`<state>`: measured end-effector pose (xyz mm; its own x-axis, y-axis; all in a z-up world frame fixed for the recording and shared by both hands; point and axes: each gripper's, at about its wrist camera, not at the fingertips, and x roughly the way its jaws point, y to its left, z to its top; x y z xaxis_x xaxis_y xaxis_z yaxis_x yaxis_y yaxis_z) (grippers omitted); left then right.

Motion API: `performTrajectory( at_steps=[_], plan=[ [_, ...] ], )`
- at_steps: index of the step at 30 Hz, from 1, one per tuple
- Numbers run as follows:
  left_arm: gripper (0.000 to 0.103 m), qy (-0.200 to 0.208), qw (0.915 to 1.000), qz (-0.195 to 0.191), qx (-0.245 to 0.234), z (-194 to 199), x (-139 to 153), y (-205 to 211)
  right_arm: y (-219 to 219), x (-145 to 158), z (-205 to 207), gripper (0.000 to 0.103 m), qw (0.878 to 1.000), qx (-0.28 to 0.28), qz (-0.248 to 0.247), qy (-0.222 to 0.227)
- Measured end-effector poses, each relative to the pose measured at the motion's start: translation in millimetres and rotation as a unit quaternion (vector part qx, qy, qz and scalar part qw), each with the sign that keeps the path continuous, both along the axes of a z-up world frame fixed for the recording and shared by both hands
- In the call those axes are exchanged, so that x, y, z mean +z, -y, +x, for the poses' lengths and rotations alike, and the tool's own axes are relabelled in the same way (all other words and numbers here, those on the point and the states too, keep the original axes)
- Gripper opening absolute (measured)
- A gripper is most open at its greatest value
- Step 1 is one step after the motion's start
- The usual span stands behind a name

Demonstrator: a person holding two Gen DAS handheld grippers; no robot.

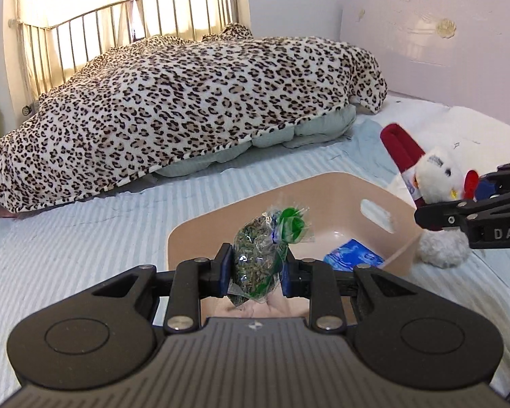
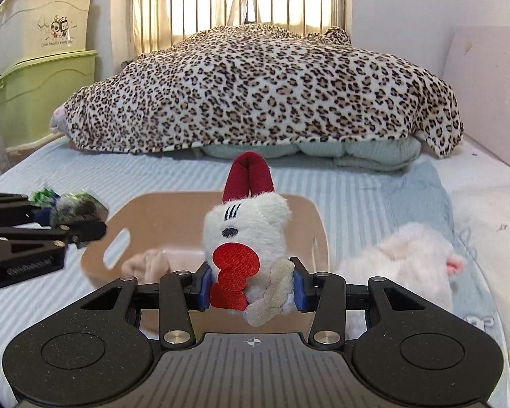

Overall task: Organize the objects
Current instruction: 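Carry both items over the basket and open both grippers to release, then grasp the white box with the left gripper while the right grasps the black-and-yellow box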

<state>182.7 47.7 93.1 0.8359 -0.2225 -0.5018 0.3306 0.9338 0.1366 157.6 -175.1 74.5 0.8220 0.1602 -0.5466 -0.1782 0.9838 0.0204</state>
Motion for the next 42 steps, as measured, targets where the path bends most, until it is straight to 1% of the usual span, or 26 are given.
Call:
performTrajectory(
  at_steps=[4, 7, 11, 13, 16, 19, 20, 21, 22, 23, 24, 28, 30, 32, 34, 36, 42],
  plan=[
    [0.030, -0.011, 0.9998, 0.009, 0.010, 26, -17, 11, -2, -6, 18, 0.041, 1.000, -0.010, 0.000, -0.001],
    [0.030, -0.023, 0.9990, 0.024, 0.030, 43, -34, 23, -6, -19, 36, 0.041, 1.000, -0.014, -0.004, -0.016],
    [0.030, -0.055, 0.9968, 0.027, 0.051, 63, -53, 34, -13, -36, 56, 0.041, 0.999, -0.016, -0.024, -0.034],
    [0.030, -0.076, 0.9948, 0.027, 0.061, 70, -61, 38, -14, -43, 64, 0.041, 0.998, -0.018, -0.026, -0.047],
    [0.030, -0.096, 0.9923, 0.025, 0.073, 73, -68, 42, -14, -52, 75, 0.042, 0.997, -0.025, -0.015, -0.065],
    [0.032, -0.109, 0.9911, 0.019, 0.073, 71, -67, 43, -15, -59, 79, 0.046, 0.997, -0.035, -0.016, -0.071],
    [0.035, -0.109, 0.9912, 0.017, 0.073, 69, -65, 42, -14, -59, 78, 0.054, 0.997, -0.036, -0.014, -0.074],
    [0.048, -0.108, 0.9914, 0.015, 0.073, 67, -63, 41, -12, -59, 76, 0.056, 0.997, -0.036, -0.010, -0.074],
    [0.060, -0.105, 0.9916, 0.014, 0.074, 64, -60, 40, -10, -57, 72, 0.059, 0.997, -0.034, -0.005, -0.071],
    [0.078, -0.098, 0.9920, 0.013, 0.079, 61, -56, 39, -8, -55, 67, 0.067, 0.997, -0.032, -0.003, -0.066],
    [0.083, -0.089, 0.9926, 0.011, 0.082, 57, -52, 37, -6, -52, 61, 0.072, 0.998, -0.030, -0.003, -0.060],
    [0.084, -0.085, 0.9932, 0.006, 0.080, 42, -42, 32, -1, -41, 39, 0.079, 0.999, -0.023, -0.008, -0.039],
    [0.086, -0.080, 0.9938, 0.007, 0.077, 31, -39, 29, 1, -35, 28, 0.089, 0.999, -0.018, -0.010, -0.032],
    [0.088, -0.075, 0.9944, 0.011, 0.074, 20, -38, 27, 2, -30, 16, 0.092, 1.000, -0.017, -0.012, -0.024],
    [0.088, -0.075, 0.9945, 0.012, 0.073, 10, -39, 24, 4, -27, 7, 0.094, 1.000, -0.015, -0.010, -0.022],
    [0.089, -0.084, 0.9938, 0.009, 0.072, 3, -41, 22, 4, -27, 0, 0.095, 1.000, -0.013, -0.012, -0.023],
    [0.089, -0.111, 0.9911, 0.008, 0.072, -15, -53, 21, 11, -47, -10, 0.095, 0.999, -0.022, -0.013, -0.046]
  ],
)
